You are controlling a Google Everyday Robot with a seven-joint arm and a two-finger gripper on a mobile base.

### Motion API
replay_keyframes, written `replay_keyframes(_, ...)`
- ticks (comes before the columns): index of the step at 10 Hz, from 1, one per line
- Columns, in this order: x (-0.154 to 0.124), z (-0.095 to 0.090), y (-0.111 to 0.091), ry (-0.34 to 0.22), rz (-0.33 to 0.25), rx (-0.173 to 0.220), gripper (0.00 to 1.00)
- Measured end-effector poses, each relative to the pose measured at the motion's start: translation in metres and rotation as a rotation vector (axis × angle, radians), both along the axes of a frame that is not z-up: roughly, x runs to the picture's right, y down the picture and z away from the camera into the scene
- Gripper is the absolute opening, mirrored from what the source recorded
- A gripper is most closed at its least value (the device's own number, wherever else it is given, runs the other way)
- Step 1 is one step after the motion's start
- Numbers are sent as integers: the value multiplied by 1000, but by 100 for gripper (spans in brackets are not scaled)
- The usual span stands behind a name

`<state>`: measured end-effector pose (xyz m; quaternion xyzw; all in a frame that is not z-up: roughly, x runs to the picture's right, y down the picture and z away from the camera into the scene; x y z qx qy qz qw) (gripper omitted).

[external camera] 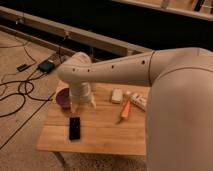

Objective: Pick up the ceramic cup

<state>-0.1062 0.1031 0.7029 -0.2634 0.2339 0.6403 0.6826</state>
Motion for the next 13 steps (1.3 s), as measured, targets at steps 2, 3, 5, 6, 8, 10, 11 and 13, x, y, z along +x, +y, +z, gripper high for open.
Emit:
replay_keyframes(2,11,23,-10,0,-49,-9,65)
replay_keyframes(3,16,36,-19,3,-68,-3,65)
replay_keyframes(5,21,67,-43,4,-87,10,65)
replay_keyframes(6,25,82,-56,4,-86,19,65)
replay_keyframes(8,30,106,-77,-4,-77,32,65)
replay_keyframes(10,37,132,-101,-21,-54,49,65)
replay_keyframes(11,39,141,-109,-29,-46,55,65)
replay_keyframes(13,41,156,-122,-47,-37,67,65)
